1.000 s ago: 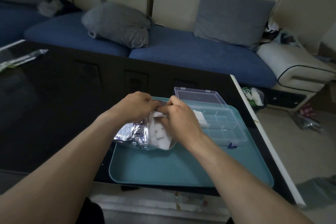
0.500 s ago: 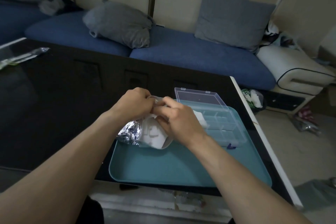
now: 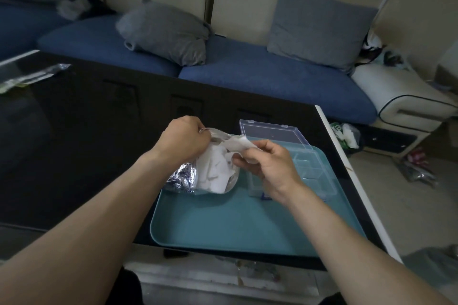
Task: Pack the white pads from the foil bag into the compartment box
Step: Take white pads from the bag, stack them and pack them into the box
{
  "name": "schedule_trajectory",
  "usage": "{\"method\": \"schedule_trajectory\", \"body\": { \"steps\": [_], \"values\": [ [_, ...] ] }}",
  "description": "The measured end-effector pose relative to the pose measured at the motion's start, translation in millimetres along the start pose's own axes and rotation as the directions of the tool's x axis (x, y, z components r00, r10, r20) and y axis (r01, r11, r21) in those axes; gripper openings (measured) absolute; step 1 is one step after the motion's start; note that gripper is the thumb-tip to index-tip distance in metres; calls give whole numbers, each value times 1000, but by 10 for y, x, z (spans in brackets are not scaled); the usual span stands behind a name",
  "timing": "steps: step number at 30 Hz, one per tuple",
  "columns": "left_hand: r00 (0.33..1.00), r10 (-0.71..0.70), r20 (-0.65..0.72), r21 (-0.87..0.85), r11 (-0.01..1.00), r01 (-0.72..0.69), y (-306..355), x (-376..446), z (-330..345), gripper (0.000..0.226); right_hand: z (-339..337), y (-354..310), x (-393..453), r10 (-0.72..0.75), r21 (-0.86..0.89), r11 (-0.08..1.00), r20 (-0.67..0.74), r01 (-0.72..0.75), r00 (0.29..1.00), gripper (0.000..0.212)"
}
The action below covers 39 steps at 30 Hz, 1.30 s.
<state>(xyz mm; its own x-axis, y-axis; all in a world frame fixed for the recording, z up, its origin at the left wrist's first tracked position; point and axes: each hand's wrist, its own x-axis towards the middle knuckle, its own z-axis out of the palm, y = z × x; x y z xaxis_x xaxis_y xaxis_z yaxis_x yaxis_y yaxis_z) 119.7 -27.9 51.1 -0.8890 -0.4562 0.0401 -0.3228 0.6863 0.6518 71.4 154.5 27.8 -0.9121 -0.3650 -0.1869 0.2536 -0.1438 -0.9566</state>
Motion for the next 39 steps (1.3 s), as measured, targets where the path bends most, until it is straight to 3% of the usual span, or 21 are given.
{"method": "schedule_trajectory", "body": {
  "steps": [3,6,11,15,19,22,28,32,36,39],
  "values": [
    [1000,27,-10,21,999,-27,15,2,34,20,-67,-44,-15,118,199,972,40,-123,992,19],
    [998,50,25,41,998,-51,51,-17,58,21,-138,-102,-32,180,263,946,56,-188,982,13],
    [958,209,196,178,953,-245,129,-103,104,54,-259,-178,-92,220,179,956,95,-234,971,12],
    [898,337,283,187,899,-396,198,-181,159,66,-320,-168,-100,271,155,947,85,-281,959,19],
    [874,438,210,126,874,-469,255,-218,205,65,-395,-335,-132,228,257,933,117,-252,967,11],
    [856,516,23,0,856,-516,322,-227,249,51,-454,-447,-185,196,256,940,142,-227,970,9],
    [897,438,-54,-228,869,-438,466,-321,276,11,-380,-442,-207,180,259,941,156,-216,971,30],
    [941,334,-46,-395,860,-324,506,-338,275,3,-394,-448,-207,172,144,971,140,-192,975,21],
    [970,244,20,-621,763,-179,539,-360,250,5,-430,-454,-200,37,41,998,139,-43,990,23],
    [979,187,77,-712,698,-77,562,-362,276,9,-444,-426,-194,-137,-130,981,33,140,990,24]
  ]
}}
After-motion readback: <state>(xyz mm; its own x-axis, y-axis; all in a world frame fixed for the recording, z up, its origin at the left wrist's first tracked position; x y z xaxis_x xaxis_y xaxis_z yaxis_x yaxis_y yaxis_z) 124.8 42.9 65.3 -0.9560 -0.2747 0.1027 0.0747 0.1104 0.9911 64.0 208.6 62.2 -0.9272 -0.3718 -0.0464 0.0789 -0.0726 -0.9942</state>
